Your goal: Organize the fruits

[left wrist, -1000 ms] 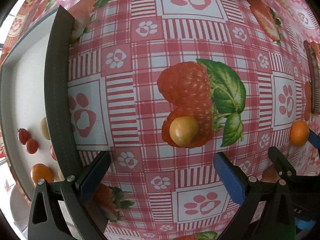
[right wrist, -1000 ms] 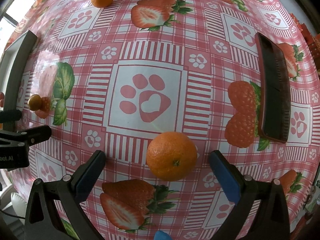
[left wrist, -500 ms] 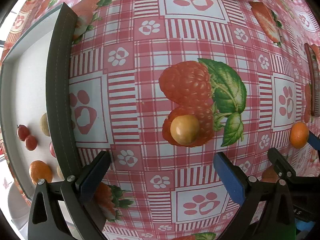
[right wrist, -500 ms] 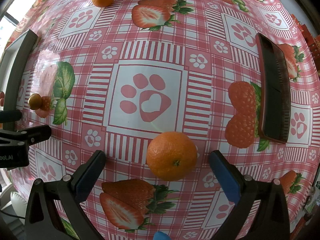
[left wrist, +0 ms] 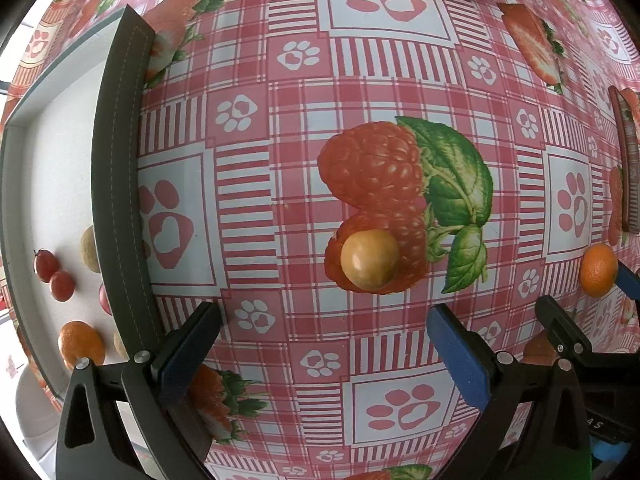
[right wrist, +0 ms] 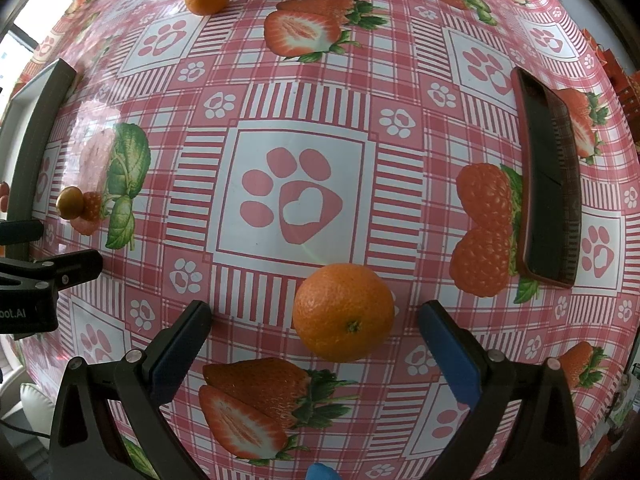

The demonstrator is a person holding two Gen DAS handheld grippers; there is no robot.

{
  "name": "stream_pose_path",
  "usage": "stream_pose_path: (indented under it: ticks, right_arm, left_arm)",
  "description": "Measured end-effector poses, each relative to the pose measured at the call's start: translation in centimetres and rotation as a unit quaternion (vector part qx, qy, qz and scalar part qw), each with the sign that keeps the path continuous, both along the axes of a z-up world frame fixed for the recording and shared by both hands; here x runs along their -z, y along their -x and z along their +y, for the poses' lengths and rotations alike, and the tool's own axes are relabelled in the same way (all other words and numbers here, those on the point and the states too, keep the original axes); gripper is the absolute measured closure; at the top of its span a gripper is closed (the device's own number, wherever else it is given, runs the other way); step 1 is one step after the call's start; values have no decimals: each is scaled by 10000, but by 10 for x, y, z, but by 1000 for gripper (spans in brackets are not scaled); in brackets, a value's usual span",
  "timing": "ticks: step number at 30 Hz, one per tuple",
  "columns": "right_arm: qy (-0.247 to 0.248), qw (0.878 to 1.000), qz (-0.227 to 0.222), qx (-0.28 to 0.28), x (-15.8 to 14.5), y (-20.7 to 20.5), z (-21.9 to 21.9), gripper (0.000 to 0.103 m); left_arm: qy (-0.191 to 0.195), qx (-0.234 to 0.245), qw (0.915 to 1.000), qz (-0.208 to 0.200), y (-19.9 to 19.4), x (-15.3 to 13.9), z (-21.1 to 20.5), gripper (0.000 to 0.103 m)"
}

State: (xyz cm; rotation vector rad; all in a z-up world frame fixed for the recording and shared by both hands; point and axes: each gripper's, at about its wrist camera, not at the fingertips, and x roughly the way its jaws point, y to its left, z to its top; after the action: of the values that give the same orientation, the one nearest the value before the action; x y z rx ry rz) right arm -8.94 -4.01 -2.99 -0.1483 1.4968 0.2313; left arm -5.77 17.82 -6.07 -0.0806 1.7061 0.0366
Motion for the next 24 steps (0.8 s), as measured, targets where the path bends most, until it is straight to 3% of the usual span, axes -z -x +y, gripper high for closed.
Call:
stream_pose_path:
  ticks: [24]
  right_arm:
    - [-17, 10000, 43, -21, 0, 0, 0, 0]
  left_arm:
    - [-5, 7, 10000, -55, 1, -1, 0, 0]
